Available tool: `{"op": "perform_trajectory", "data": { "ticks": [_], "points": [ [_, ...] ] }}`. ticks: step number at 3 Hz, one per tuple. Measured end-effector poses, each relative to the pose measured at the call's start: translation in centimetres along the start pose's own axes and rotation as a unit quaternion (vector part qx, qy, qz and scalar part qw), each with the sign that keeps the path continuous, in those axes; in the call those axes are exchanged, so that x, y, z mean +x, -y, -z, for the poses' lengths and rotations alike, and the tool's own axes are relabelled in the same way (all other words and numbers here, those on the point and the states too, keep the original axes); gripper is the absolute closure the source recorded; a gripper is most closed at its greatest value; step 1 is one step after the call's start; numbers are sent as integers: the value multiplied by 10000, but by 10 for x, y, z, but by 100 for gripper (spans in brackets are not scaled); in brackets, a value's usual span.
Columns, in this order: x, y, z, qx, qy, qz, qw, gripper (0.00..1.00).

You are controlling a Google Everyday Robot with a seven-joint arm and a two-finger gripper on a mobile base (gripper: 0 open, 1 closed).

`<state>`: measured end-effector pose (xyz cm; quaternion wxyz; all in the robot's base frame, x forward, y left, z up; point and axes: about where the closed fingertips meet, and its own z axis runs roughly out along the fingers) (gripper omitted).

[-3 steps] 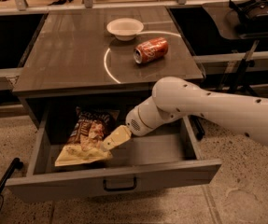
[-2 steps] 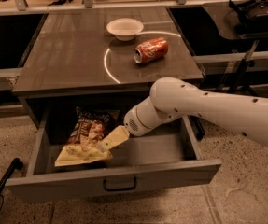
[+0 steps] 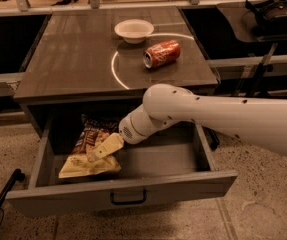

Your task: Pick brown chip bag from top drawer and place on counter

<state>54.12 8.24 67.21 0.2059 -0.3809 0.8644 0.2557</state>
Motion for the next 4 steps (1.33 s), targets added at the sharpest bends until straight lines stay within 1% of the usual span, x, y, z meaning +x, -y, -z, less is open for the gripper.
{"op": "perform_trajectory", "data": {
  "ticks": [1, 3, 4],
  "points": [
    [-8, -11, -16, -51, -57, -77, 9999, 0],
    [-15, -22, -51, -71, -372, -275, 9989, 0],
    [-16, -27, -65, -68, -487, -306, 9983, 17]
  ]
}}
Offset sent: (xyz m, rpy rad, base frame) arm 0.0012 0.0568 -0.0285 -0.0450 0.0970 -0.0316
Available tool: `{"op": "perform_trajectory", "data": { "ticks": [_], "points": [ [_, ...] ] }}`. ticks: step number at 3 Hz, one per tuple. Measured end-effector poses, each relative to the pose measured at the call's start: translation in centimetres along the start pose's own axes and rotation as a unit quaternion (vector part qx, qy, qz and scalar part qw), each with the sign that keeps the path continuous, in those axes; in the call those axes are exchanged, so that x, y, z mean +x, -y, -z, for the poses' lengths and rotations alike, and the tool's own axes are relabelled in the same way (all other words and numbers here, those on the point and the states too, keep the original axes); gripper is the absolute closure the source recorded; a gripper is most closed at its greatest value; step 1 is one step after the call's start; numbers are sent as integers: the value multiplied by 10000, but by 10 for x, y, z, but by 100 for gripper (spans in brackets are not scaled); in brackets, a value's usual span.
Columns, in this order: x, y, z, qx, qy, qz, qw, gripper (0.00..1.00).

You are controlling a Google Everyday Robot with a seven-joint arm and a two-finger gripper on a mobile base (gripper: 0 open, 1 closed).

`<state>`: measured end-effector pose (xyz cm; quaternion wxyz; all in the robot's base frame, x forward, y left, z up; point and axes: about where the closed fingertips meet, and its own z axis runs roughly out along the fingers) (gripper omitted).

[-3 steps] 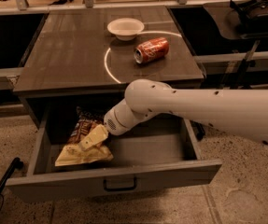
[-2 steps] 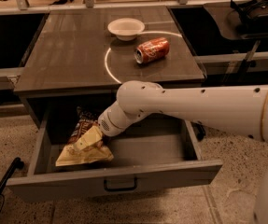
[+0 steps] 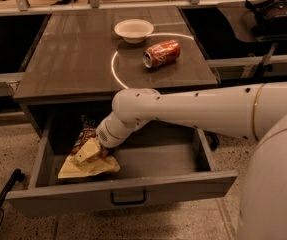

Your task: Pick brown chip bag from top drawer and place on counter

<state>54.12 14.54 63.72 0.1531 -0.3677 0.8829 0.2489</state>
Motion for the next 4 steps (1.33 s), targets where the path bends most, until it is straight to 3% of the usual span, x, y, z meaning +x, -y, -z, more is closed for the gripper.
{"op": "perform_trajectory", "data": {
  "ticks": [2, 3, 4],
  "points": [
    [-1, -1, 0, -54, 88, -52, 9999, 63],
    [-8, -5, 24, -291, 449, 30, 9986, 88],
    [-10, -5, 71, -479, 879, 345, 9944, 100]
  ]
}}
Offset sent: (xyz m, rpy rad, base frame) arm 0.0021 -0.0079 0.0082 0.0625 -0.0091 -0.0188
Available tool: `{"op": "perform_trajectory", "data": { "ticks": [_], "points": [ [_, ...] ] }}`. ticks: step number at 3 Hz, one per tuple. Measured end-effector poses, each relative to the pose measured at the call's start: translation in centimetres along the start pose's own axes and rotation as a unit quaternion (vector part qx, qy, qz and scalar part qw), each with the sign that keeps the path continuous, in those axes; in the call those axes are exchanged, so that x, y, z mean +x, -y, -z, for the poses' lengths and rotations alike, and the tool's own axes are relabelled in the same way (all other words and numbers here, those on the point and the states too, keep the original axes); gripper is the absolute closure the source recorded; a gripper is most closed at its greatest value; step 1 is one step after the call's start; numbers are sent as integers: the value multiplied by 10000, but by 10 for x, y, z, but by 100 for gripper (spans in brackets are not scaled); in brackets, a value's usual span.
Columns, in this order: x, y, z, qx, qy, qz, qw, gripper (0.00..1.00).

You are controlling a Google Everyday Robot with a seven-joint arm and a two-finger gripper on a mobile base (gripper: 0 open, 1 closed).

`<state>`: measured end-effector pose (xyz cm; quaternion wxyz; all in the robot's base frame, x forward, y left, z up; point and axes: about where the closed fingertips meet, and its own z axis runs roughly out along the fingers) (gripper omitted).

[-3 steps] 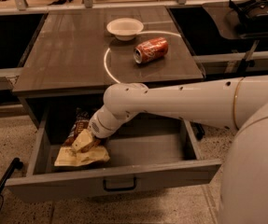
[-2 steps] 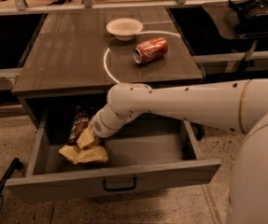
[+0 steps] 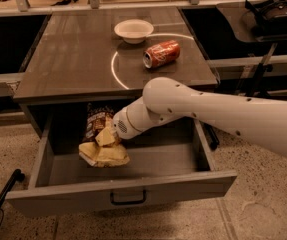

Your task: Pick brown chip bag from top drawer and place on counter

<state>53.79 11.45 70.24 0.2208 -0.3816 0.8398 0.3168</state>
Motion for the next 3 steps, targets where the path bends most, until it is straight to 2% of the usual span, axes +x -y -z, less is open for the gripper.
{"op": "perform_trajectory", "data": {
  "ticks": [1, 2, 3],
  "points": [
    [-2, -6, 50, -181, 177, 526, 9983, 100],
    [0, -9, 50, -227, 161, 549, 9981, 100],
    [10, -44, 71, -393, 150, 746, 9963, 100]
  ]
}}
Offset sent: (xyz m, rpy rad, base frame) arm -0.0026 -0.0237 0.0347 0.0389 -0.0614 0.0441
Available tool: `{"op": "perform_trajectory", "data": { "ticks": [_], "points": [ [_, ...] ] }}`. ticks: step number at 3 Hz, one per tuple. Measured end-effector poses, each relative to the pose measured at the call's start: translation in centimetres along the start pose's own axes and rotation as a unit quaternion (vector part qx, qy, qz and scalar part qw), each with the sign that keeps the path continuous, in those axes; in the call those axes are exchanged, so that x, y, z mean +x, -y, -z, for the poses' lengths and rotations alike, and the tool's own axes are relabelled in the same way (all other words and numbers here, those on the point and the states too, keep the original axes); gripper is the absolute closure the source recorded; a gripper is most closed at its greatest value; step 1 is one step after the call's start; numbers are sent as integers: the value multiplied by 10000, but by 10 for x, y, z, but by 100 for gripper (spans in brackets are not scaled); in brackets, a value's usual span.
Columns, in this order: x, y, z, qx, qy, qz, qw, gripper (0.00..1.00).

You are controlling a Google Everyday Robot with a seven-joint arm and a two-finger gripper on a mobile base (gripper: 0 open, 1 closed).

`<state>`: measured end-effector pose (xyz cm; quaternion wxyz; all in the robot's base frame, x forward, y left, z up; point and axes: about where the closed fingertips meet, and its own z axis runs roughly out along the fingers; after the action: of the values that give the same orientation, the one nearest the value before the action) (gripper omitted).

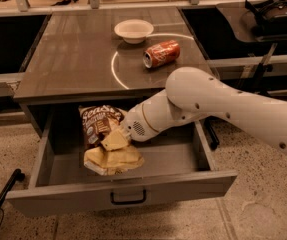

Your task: Pick brown chip bag from top drawer and place on counter

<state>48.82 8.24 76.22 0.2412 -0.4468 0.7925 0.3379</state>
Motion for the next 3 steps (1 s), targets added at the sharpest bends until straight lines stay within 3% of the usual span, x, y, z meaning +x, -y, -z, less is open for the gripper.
{"op": "perform_trajectory", "data": {
  "ticks": [1, 2, 3],
  "points": [
    [-14, -57, 44, 1, -8, 556, 9985, 100],
    [-32, -80, 75, 150, 38, 895, 9959, 100],
    [-67, -63, 113, 574, 275, 1098, 9919, 100]
  ]
}}
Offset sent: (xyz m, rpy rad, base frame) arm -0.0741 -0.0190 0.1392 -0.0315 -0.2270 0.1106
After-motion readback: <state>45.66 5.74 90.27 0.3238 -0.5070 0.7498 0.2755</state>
